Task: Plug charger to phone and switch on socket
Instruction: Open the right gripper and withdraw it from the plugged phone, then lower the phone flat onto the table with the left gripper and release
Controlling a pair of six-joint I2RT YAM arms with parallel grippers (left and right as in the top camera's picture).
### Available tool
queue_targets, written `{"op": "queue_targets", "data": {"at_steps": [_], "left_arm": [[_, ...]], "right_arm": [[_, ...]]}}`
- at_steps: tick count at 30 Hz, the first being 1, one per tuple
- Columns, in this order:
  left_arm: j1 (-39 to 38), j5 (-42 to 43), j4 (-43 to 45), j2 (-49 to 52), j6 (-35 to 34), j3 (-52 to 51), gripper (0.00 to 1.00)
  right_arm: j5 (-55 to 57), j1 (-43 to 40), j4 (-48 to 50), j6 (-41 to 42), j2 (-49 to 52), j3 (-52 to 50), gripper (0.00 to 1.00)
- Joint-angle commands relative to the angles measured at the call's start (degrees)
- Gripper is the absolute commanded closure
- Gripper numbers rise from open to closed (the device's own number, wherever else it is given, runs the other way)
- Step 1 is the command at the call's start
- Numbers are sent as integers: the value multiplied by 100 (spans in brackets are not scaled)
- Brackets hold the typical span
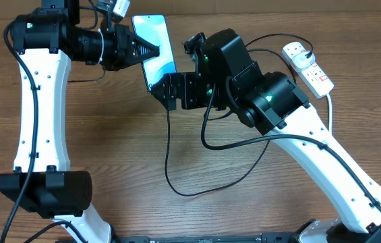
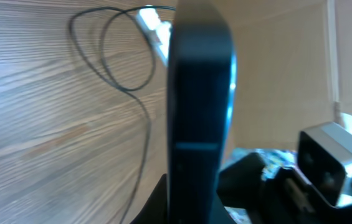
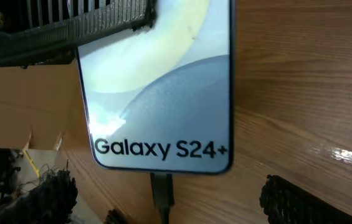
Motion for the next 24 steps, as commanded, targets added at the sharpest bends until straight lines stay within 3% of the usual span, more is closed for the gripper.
{"op": "queue_targets", "data": {"at_steps": [1,5,12,24], "left_arm": [[-31,-896,24,-33,13,15,96],[-42,-1937,-96,2,-166,15,96],[-229,-1963,-315,389,157,15,96],[-940,-2020,33,2076,391,15,96]], "right_arm": [[179,-142,-177,-33,28,87,2],[518,-518,-688,-28,28,87,0],[1650,-1364,-1545,13,35,81,0],[1792,-2334,-1860,9,92,-389,0]]}}
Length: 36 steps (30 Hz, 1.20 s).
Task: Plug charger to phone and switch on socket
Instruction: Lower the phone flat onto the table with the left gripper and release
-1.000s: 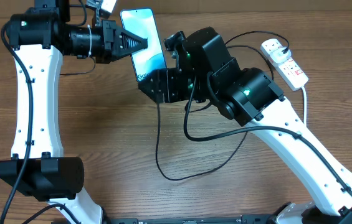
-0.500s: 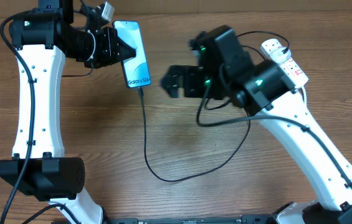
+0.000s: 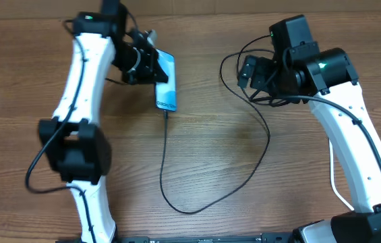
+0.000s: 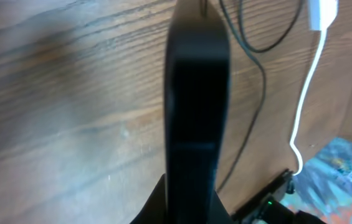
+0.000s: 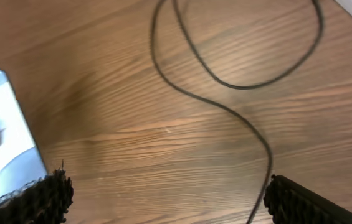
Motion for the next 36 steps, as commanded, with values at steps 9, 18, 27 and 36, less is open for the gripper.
{"op": "queue_targets", "data": {"at_steps": [9,18,27,36], "left_arm": [[-166,686,957,1075,-160,15,96],[-166,654,1217,1550,-219,15,96],[-166,619,1331,1740,-216,15,96],[-223,-155,1300,1746,-367,15,91]], "right_arm": [[254,-326,22,0,39,-411,0],[249,-326,195,2,39,-413,0],[249,-326,236,2,39,-413,0],[247,-326,236,2,39,-417,0]]}}
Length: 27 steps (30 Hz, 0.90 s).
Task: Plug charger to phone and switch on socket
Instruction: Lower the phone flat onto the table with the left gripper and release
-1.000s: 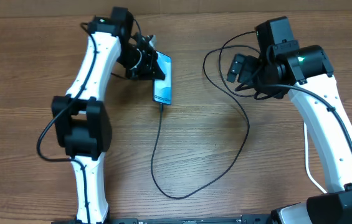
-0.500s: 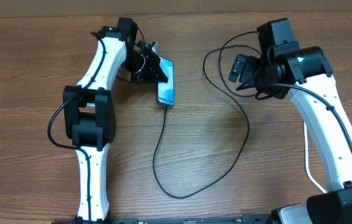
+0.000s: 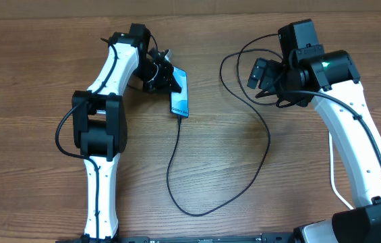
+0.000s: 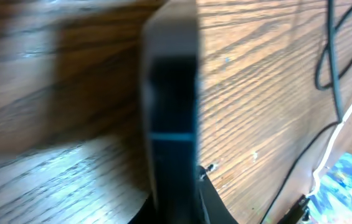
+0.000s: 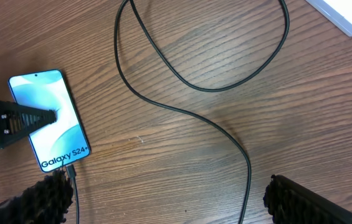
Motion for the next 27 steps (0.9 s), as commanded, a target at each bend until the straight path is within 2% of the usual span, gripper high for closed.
{"op": "queue_targets", "data": {"at_steps": [1,6,8,19,25,27], "left_arm": [[-66,-413,-13,9,-81,20,91],[-81,-509,-28,9,-81,20,82],[-81,-809,-33,9,-81,20,74],[-79,-1687,-258,9,-81,20,61],[-44,-1853,-396,7,-149,42,25],[4,-1853,-516,4,-291,127,22]], "right_arm": [[57,-35,33,4,17,-37,0],[57,-35,28,4,17,-37,0],[57,-35,31,4,17,-37,0],[59,-35,31,4,26,-39,0],[98,-35,61,4,28,-55,0],[101,-35,57,0,28,-55,0]]}}
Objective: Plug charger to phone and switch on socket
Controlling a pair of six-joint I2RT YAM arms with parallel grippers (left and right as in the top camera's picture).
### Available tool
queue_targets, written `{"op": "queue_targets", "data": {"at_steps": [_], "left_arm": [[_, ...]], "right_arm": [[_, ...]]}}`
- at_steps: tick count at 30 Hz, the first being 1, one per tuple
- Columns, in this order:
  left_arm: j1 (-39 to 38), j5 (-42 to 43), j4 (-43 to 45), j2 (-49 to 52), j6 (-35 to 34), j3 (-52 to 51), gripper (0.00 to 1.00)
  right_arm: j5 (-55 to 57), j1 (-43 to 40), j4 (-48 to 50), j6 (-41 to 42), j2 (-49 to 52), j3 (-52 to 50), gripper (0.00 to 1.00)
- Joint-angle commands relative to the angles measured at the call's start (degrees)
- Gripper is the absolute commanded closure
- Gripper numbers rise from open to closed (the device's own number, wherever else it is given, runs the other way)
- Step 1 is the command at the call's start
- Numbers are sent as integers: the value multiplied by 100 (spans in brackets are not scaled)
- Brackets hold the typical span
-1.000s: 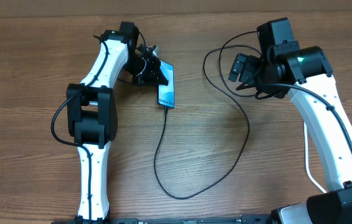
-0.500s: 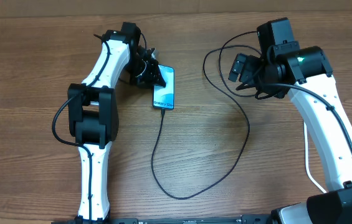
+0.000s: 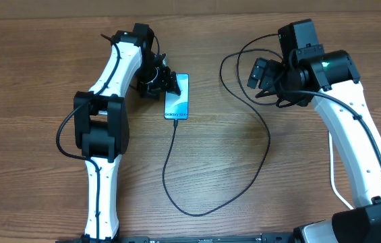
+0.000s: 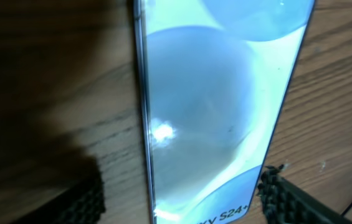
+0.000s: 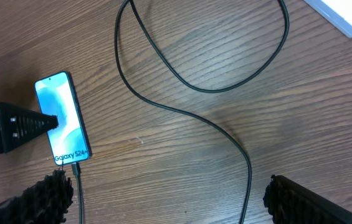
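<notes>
The phone (image 3: 177, 97), screen lit and reading Galaxy S24+, lies flat on the wooden table (image 3: 42, 155). A black charger cable (image 3: 268, 143) is plugged into its bottom end (image 5: 75, 170) and loops across the table. My left gripper (image 3: 165, 84) is open, its pads (image 4: 83, 200) standing either side of the phone (image 4: 213, 118). My right gripper (image 3: 257, 73) hangs open high over the cable (image 5: 182, 112), holding nothing. Only a corner of the white socket strip (image 5: 344, 12) shows; in the overhead view the right arm hides it.
The cable makes a big loop toward the table's front (image 3: 197, 210) and another at the back right (image 3: 234, 57). A white lead (image 3: 332, 182) runs down the right side under the right arm. A small white object lies left of the phone.
The phone stood on its edge in my shut left gripper; now it lies flat, screen up, and the left gripper is open around it. The right arm has not moved.
My left gripper held the phone up at the back while my right gripper was at its bottom port with the plug in. Then the right gripper was away to the right, open. The left held the phone lower, then edge-down on the table, and now has let it go.
</notes>
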Motion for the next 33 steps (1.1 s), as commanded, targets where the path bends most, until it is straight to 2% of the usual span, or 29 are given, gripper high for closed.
{"op": "queue_targets", "data": {"at_steps": [1,8,12,15,19,21,22,26,33], "left_arm": [[103,-396,-186,66,-214,105,21],[391,-382,-944,-514,-339,1196,18],[516,-400,-1161,-1635,-326,1449,17],[466,-542,-1224,-2590,-297,1449,17],[332,-1062,-1226,-3342,-304,1449,18],[295,-1381,-1228,-3637,-348,1449,0],[295,-1467,-1241,-3733,-341,1449,0],[299,-1716,-1379,-3976,-339,1449,0],[299,-1711,-1543,-3928,-341,1434,0]], "right_arm": [[79,-35,33,2,28,-46,0],[490,-164,232,20,28,-46,0],[179,-809,575,-245,33,57,0],[-837,-1550,339,-890,278,684,0],[-981,-2162,-389,-1248,988,1746,0],[-968,-2406,-787,-1403,1523,2374,0],[-951,-2472,-852,-1399,1696,2546,0],[-883,-2771,-232,-1399,2286,2747,0],[614,-3003,610,-1397,3062,2721,0]]}}
